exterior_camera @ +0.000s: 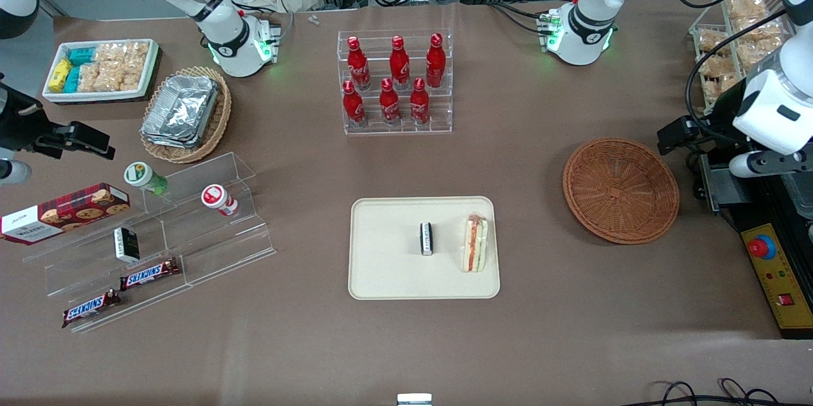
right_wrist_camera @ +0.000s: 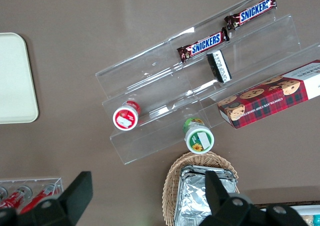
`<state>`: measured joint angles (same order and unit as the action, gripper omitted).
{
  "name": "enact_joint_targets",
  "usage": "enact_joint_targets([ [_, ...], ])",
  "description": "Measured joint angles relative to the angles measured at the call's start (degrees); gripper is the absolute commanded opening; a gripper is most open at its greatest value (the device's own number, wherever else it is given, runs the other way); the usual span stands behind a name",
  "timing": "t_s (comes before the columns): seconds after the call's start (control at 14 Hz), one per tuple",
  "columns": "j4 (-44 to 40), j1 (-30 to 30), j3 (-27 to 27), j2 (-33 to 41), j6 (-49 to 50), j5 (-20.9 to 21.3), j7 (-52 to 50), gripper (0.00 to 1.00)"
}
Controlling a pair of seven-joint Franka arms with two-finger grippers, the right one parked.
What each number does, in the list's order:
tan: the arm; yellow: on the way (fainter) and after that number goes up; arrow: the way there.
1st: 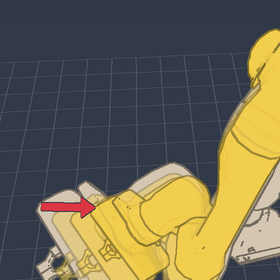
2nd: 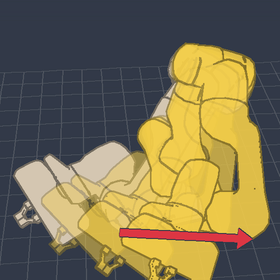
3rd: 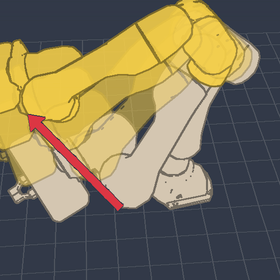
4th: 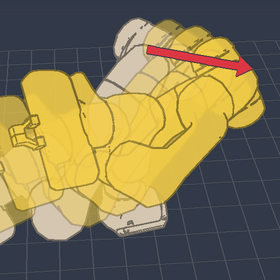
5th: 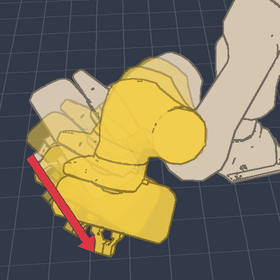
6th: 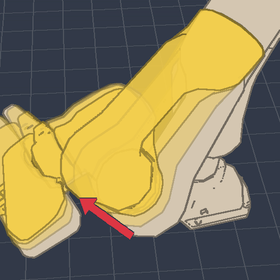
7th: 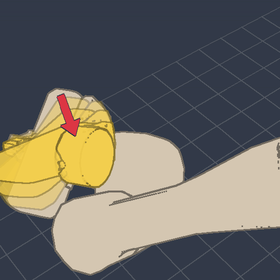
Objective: Place sandwich from basket to tray
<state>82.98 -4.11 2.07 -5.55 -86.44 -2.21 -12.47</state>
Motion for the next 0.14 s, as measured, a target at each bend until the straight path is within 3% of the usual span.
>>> enact_joint_targets([
  [0.14, -0.08, 0.0, 0.0, 0.03, 0.06, 0.1, -0.03, 1.0],
])
